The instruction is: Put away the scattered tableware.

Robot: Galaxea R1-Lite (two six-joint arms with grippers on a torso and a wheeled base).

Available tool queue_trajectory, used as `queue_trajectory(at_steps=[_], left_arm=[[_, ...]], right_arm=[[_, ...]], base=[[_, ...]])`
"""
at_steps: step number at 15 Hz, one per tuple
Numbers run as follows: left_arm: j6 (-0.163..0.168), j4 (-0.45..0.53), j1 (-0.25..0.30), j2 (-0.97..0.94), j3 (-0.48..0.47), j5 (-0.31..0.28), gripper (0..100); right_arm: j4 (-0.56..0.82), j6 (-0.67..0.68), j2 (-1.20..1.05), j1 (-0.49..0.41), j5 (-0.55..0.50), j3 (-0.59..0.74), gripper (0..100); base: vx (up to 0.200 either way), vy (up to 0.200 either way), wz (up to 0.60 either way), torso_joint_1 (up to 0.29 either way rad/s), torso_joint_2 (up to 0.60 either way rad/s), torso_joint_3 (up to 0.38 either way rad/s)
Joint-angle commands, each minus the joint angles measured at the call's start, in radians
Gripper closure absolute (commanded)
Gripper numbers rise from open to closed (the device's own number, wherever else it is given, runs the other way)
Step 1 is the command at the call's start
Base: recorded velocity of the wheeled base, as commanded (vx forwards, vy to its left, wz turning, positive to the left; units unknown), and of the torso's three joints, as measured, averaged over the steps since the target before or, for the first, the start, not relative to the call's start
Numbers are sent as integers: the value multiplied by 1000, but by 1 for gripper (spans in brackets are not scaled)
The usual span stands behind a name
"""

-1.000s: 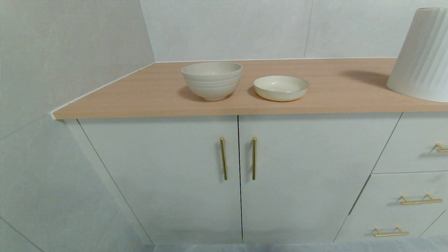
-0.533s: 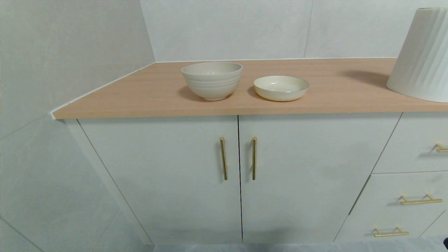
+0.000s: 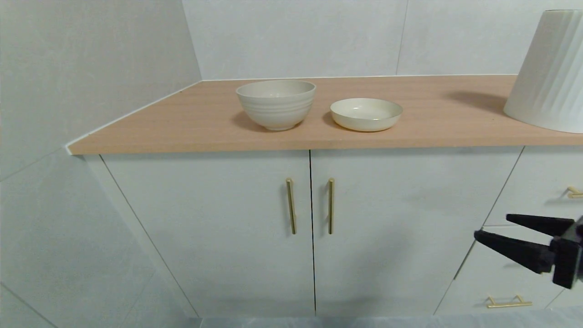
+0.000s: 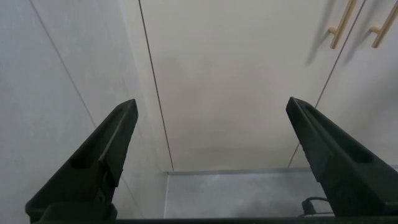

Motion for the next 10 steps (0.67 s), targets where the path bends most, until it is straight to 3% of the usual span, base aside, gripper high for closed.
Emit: queue_trajectory(at_steps=[1, 4, 6, 10], left_arm=[[3, 0, 0, 0, 0, -1, 0], [11, 2, 0, 0, 0, -1, 0], [9, 0, 0, 0, 0, -1, 0], [3, 0, 0, 0, 0, -1, 0]], right_arm=[[-65, 3, 227, 83, -13, -114, 0], [-72, 6, 409, 214, -128, -285, 0], [-77, 11, 448, 243, -140, -324, 0], [-75, 83, 587, 382, -148, -475, 0]], base=[[0, 0, 0, 0, 0, 0], [0, 0, 0, 0, 0, 0], [0, 0, 0, 0, 0, 0], [0, 0, 0, 0, 0, 0]])
